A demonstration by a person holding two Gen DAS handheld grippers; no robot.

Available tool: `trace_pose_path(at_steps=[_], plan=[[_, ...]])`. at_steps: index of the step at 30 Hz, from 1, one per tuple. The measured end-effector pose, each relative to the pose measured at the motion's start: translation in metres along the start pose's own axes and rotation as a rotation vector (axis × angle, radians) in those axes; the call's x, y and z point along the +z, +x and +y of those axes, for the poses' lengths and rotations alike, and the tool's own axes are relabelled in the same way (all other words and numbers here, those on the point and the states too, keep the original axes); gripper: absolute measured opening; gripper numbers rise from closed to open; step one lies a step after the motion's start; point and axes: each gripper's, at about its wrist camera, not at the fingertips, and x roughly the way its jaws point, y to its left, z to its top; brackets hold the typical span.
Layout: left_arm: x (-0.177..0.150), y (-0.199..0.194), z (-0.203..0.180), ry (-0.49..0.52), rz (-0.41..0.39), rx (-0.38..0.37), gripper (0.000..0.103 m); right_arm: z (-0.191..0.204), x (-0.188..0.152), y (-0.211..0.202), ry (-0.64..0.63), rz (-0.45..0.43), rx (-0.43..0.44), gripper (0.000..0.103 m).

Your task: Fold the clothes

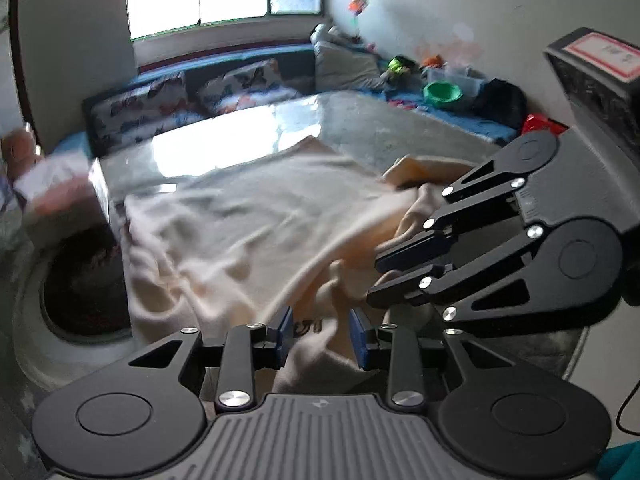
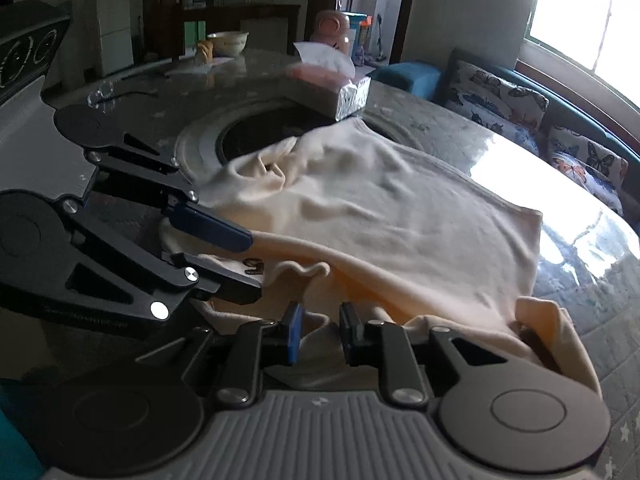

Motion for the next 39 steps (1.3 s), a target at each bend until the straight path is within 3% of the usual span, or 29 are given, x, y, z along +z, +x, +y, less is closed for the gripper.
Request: trace_pose_path(at_steps=[2,3,7,12,17,21,27,35,39], plan=[[-0.004,0.002,0.004,-0.020,0.015,-0.002,0.023,0.000,-0.001,0.002,-0.010,0.003,-0.023,0.017],[-0.005,0.000,0.004,-0.022,0.012,-0.006,0.018,0.000,-0.002,0.002,-0.010,0.004,-0.033,0.009],[-0.007,-0.011,0.003,-0.023,-0.021,-0.030,0.006,0.000,-0.006,-0.013,-0.002,-0.014,-0.047,0.006],[-0.016,-0.036,-0.002,0.009,-0.081,-0.080,0.005,0.007,-0.018,-0.053,-0.020,-0.020,-0.027,0.006],[-0.038,-0.033,-0.007,0.050,0.008,-0.152,0.005,0.018,-0.042,-0.058,-0.011,0.076,0.055,0.003],[-0.034,-0.038,-0.006,0.077,0.002,-0.157,0.006,0.015,-0.050,-0.056,0.025,0.102,0.099,0.004],[0.003,-0.035,0.000,0.053,-0.071,-0.128,0.007,-0.020,-0.023,-0.074,0.089,-0.051,-0.038,0.007],[0.024,0.016,-0.021,-0.028,-0.045,-0.194,0.008,-0.032,-0.042,-0.045,0.132,0.053,-0.042,0.009],[0.023,0.034,-0.032,-0.016,-0.018,-0.228,0.009,-0.044,-0.044,-0.064,0.161,0.009,-0.069,0.015]])
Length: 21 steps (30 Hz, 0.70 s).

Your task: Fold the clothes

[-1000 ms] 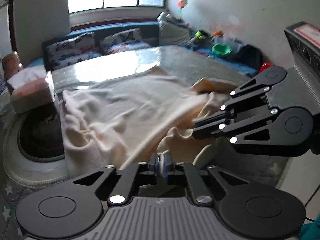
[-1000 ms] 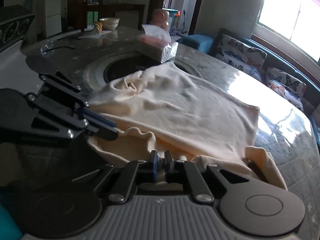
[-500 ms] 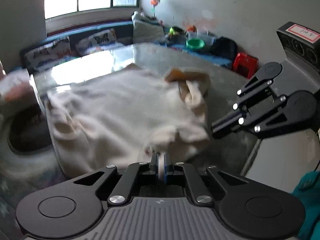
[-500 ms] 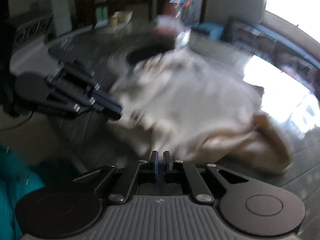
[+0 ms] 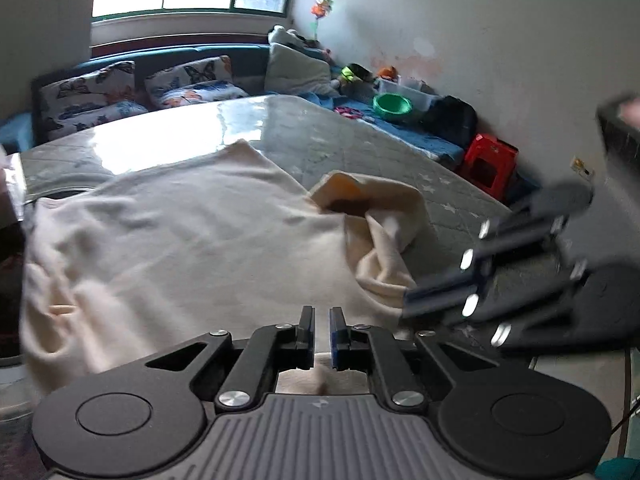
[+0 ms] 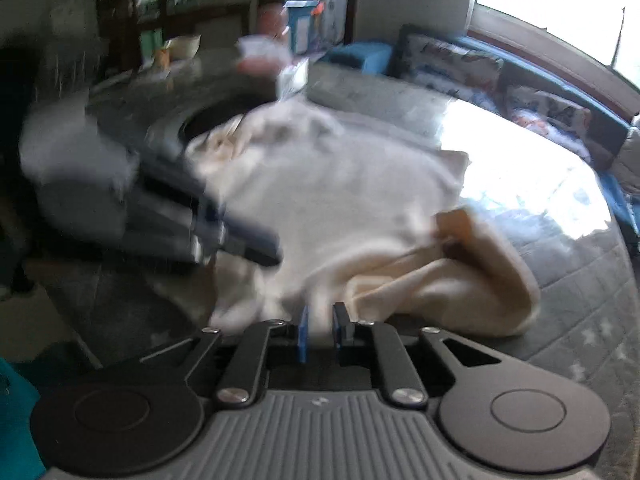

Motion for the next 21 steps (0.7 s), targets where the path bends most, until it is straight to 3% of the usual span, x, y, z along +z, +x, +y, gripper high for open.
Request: trace_pose_path(at_steps=[4,9,12,14,16,19,20,21], plan=[[-0.005,0.008,-0.007,0.010,0.019,-0.012,0.010,-0.029,0.016,-0.005,0.025,-0.074,-0.119,0.024],[-0.011,0.010,-0.011,0.023,0.017,-0.006,0.012,-0.075,0.025,0.015,0.106,-0.083,-0.229,0.024],[-0.010,0.011,-0.010,0.016,0.018,-0.010,0.013,-0.081,0.024,0.019,0.121,-0.081,-0.186,0.025],[-0.010,0.012,-0.011,0.019,0.017,-0.012,0.017,-0.073,0.026,0.021,0.071,-0.091,-0.179,0.034],[-0.011,0.012,-0.013,0.026,0.016,-0.011,0.020,-0.064,0.029,0.030,0.018,-0.085,-0.230,0.035],[-0.011,0.012,-0.015,0.023,0.013,-0.014,0.023,-0.067,0.032,0.048,0.007,-0.059,-0.255,0.032],[-0.011,0.012,-0.015,0.022,0.012,-0.014,0.024,-0.072,0.032,0.054,0.025,-0.051,-0.258,0.027],[-0.011,0.012,-0.015,0.020,0.011,-0.013,0.024,-0.077,0.032,0.059,0.042,-0.044,-0.262,0.016]])
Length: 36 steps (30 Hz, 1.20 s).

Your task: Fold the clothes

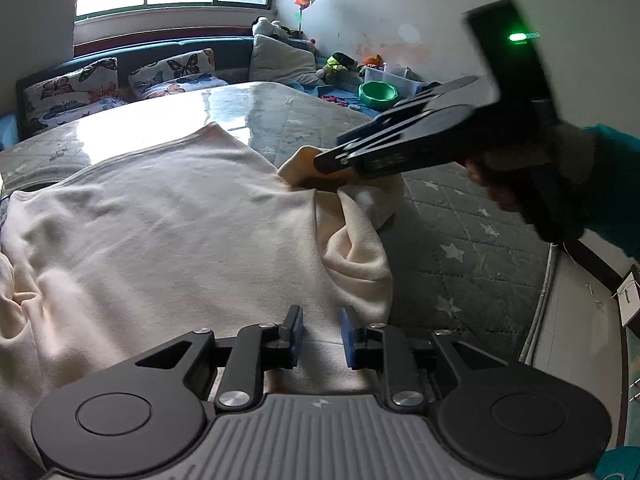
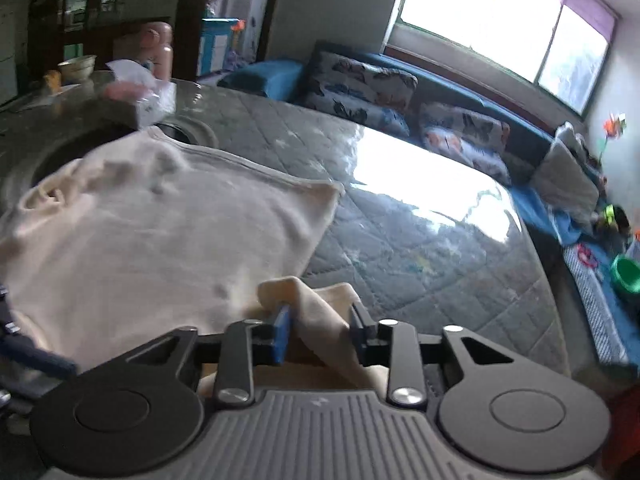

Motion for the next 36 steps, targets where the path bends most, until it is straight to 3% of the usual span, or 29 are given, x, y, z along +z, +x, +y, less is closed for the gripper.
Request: trace_pose_path(at_steps=[1,10,13,16,20,30,36], plan=[[0.000,0.000,0.000,0.000,0.000,-0.001,0.025,-0.003,-0.001,0.000,0.013,-0.005,-0.018,0.009],[0.000,0.001,0.001,0.010,0.001,-0.017,0.028,-0.058,-0.013,-0.066,0.185,-0.160,-0.158,0.008],[0.000,0.001,0.002,0.013,0.003,-0.019,0.028,-0.081,-0.031,-0.078,0.263,-0.156,-0.233,0.008],[0.000,0.002,0.001,0.020,0.004,-0.020,0.029,-0.108,-0.064,-0.078,0.355,-0.080,-0.318,0.010],[0.001,0.002,0.000,0.036,0.010,-0.024,0.031,-0.121,-0.090,-0.074,0.398,0.006,-0.358,0.011],[0.012,0.000,-0.013,0.044,0.008,-0.024,0.043,-0.109,-0.070,-0.032,0.387,-0.010,-0.173,0.024],[0.007,-0.017,0.012,-0.023,-0.009,0.047,0.044,-0.115,-0.072,-0.007,0.426,0.045,-0.180,0.030]])
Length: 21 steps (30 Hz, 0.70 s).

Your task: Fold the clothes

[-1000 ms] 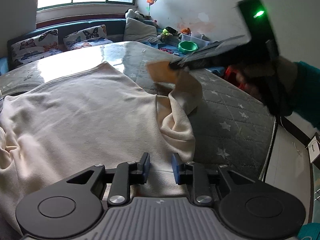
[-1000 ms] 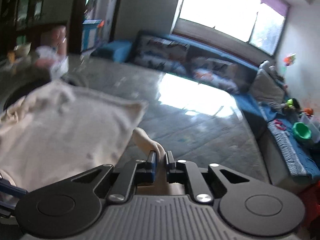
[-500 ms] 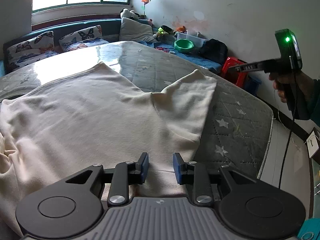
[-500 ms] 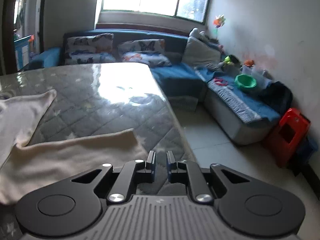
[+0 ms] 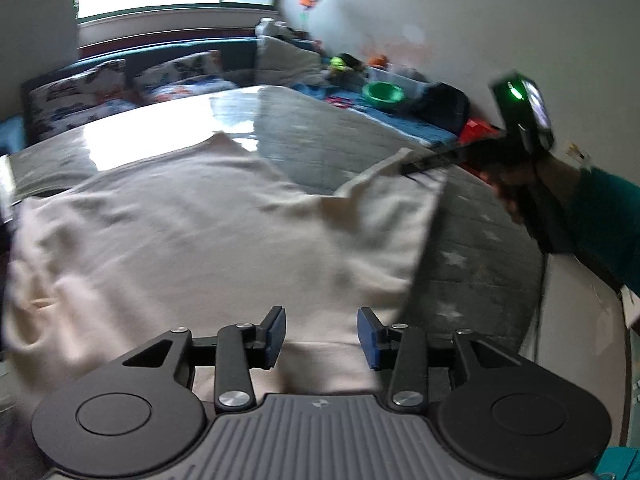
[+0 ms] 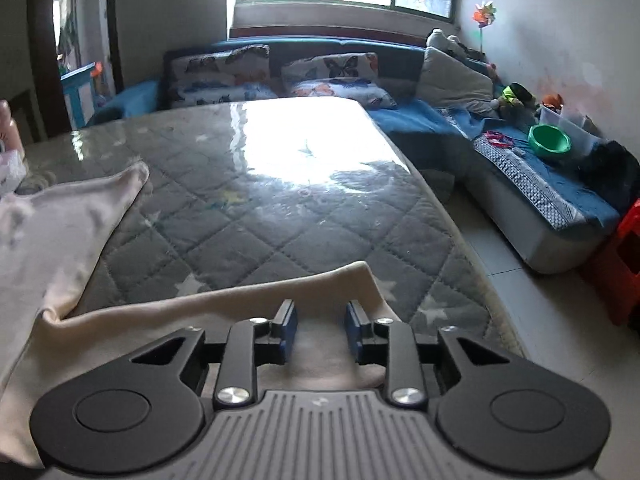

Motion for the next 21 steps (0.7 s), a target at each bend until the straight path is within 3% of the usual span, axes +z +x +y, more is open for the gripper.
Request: trace_pose_path(at_steps=[4,8,10,13,16,21], plan=[[0.007,-0.022,0.033,-0.056,-0.063,0.111,0.044,0.004,0.002,-0.006,-0.033,-0.003,-0.029,0.031],[0.019,-0.042,0.076,-0.125,-0.126,0.242,0.042,0.017,0.003,-0.020,-0.053,-0.032,0.018,0.032],[0.027,-0.044,0.103,-0.171,-0.140,0.327,0.031,0.030,0.002,-0.025,-0.082,-0.036,0.049,0.038],[0.037,-0.042,0.145,-0.273,-0.143,0.407,0.023,0.049,-0.001,-0.030,-0.135,-0.040,0.091,0.039],[0.046,-0.028,0.172,-0.313,-0.120,0.475,0.021,0.060,-0.005,-0.028,-0.151,-0.019,0.116,0.040],[0.053,-0.002,0.195,-0.338,-0.073,0.508,0.021,0.063,-0.011,-0.022,-0.156,0.011,0.119,0.043]])
